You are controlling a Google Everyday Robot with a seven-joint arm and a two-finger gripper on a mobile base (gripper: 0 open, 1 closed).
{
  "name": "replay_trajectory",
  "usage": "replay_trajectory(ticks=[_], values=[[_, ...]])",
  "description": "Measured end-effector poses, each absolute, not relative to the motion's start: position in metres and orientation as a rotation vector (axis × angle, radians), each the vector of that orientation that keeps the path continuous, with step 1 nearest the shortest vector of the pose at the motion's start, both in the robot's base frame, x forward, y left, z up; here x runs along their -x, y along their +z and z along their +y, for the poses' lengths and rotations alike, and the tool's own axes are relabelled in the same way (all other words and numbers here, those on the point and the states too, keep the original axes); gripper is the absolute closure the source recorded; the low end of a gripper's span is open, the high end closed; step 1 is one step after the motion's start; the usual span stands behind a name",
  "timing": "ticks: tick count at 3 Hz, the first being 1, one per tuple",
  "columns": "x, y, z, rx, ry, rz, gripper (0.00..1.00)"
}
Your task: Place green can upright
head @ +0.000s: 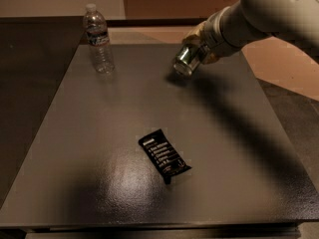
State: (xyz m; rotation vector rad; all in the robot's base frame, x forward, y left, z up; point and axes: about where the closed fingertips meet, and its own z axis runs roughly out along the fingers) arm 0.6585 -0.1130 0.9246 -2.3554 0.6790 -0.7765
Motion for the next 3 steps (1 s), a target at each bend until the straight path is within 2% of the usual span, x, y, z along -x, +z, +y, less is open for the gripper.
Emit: replay_trajectory(ticks=[3], values=[[-0.6695, 0.9471, -0.1114, 2.282, -0.908, 0.578, 1.0]])
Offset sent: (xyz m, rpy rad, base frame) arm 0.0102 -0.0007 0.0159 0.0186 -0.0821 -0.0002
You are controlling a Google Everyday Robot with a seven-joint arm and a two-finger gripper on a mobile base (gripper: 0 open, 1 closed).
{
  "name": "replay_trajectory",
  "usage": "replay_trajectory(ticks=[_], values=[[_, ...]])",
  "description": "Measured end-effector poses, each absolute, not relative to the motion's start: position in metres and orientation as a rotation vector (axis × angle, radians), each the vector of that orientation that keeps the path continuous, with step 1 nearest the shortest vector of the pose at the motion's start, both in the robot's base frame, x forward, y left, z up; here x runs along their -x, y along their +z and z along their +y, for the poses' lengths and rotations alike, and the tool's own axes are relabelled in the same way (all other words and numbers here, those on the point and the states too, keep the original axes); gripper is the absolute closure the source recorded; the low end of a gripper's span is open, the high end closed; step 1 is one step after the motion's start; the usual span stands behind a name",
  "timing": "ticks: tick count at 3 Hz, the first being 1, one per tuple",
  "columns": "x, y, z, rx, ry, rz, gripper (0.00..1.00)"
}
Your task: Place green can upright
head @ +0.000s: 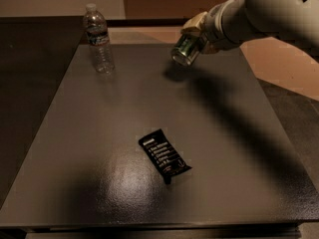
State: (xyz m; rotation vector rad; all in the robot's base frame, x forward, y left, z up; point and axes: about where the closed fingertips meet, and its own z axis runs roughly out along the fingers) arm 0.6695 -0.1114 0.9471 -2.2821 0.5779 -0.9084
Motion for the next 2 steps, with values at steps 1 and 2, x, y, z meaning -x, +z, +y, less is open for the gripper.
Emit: replay_trajectory(ticks=[1, 2], values=[[-0.6665, 0.9572, -0.1084, 2.252, -1.01, 0.432, 1.0], [-0.6645, 0.9656, -0.1034, 2.17, -1.081, 0.293, 1.0]])
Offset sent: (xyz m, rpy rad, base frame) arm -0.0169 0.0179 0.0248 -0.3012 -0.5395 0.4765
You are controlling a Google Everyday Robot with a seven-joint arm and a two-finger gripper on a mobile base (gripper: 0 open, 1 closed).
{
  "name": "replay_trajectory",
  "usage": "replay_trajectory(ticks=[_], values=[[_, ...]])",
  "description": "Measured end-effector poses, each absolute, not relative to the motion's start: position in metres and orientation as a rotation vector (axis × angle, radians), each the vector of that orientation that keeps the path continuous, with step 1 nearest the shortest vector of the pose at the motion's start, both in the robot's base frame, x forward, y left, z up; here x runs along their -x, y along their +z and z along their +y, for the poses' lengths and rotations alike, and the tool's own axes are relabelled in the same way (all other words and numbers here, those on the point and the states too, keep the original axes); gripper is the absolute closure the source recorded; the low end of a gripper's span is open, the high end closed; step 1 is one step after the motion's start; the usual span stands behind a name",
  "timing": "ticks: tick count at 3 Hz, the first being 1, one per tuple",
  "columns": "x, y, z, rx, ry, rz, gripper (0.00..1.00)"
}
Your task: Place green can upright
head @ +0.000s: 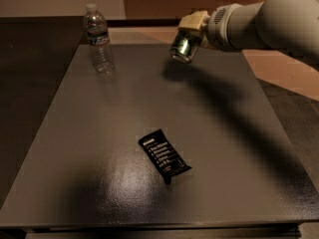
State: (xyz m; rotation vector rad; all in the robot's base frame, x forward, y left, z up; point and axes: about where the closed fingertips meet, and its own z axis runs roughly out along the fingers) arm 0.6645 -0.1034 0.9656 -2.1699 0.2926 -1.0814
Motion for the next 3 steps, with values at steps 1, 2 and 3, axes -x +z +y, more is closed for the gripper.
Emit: replay_trajectory(ticks=[1, 2, 3], values=[[-0.6618, 0.971, -0.099, 2.11, -1.14, 0.148, 1.0], [-0.6587, 0.9715, -0.0986, 2.078, -1.23, -0.016, 1.0], [-0.6552, 0.9729, -0.1007, 2.052, -1.368, -0.197, 1.0]])
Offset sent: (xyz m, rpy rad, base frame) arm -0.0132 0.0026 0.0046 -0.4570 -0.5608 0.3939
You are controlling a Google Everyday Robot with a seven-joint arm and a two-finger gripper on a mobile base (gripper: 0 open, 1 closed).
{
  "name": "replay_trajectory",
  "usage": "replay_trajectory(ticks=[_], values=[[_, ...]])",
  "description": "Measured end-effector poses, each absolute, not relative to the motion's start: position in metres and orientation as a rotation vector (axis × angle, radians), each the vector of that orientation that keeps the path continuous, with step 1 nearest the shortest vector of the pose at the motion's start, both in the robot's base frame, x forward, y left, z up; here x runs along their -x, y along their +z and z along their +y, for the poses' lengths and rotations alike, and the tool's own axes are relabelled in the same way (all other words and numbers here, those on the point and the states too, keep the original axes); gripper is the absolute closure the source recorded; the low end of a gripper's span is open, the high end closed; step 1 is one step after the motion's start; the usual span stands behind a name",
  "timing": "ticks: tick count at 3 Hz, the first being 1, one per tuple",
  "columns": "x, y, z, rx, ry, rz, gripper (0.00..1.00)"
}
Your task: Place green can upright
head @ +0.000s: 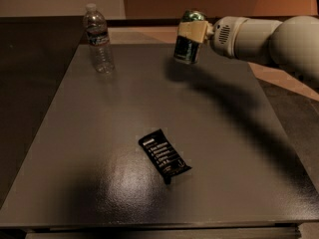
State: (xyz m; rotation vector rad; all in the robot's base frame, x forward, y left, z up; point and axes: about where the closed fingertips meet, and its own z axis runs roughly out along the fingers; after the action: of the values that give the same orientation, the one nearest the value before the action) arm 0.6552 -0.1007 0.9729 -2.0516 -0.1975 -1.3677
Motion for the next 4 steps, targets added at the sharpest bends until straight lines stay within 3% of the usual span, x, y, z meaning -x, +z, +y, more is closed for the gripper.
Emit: replay_trajectory(ticks=[3, 4], values=[[-0.636, 0.971, -0.105, 1.952, -1.804, -0.737, 1.0], [-0.641, 0.951, -0.11, 1.984, -1.826, -0.635, 1.0]])
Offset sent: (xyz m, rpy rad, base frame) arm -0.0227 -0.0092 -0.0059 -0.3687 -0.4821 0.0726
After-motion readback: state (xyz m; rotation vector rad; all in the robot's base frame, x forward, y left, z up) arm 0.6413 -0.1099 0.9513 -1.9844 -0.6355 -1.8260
